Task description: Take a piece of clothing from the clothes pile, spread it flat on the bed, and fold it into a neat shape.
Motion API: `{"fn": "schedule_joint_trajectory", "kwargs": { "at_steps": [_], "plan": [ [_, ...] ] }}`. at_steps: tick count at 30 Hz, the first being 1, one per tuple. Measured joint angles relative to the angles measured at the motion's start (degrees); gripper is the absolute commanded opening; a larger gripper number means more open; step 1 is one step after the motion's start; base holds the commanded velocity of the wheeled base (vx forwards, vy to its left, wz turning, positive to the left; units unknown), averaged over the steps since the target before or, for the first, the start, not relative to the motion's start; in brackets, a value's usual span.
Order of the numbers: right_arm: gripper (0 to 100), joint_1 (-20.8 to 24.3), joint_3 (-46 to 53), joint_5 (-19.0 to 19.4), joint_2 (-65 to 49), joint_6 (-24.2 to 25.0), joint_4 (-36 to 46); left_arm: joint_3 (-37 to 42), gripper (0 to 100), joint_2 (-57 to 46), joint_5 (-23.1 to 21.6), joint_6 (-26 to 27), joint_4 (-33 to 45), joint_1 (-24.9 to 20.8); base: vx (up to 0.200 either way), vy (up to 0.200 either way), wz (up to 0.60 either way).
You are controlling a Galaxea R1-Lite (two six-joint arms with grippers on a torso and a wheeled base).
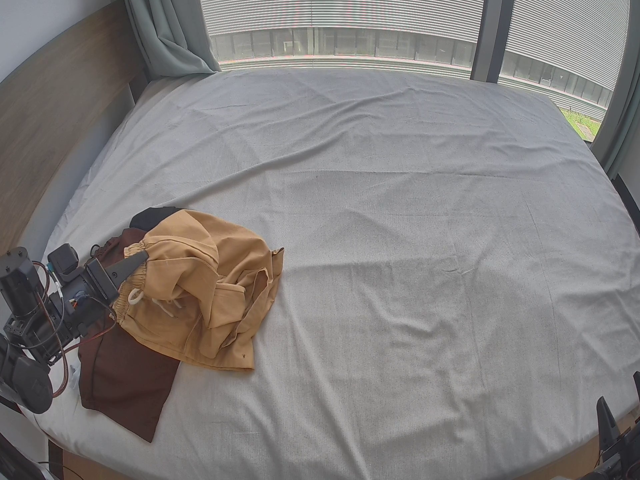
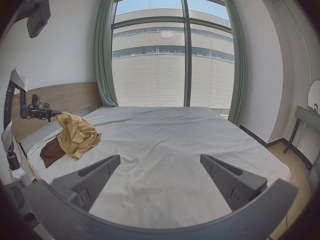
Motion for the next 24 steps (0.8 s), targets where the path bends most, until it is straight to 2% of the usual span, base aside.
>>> {"fn": "schedule_joint_trajectory", "kwargs": {
  "at_steps": [4,11,18,24],
  "plan": [
    [100,0.02,0.0,-0.02,0.0,-0.02,0.0,0.0,0,-1.71,2.68,-2.99,-0.09,-2.15,0.0,0.0,0.0],
    [100,0.0,0.0,-0.02,0.0,-0.04,0.0,-0.15,0,-3.89,8.29,-4.95,-0.09,-6.55,0.0,0.0,0.0],
    [100,0.0,0.0,-0.02,0.0,0.0,0.0,-1.08,0,-6.53,15.98,-8.98,0.02,-12.82,0.0,0.0,0.0],
    [100,0.0,0.0,0.0,0.0,0.02,0.0,-2.01,0,-7.56,22.8,-9.63,0.1,-17.13,0.0,0.0,0.0]
  ]
}}
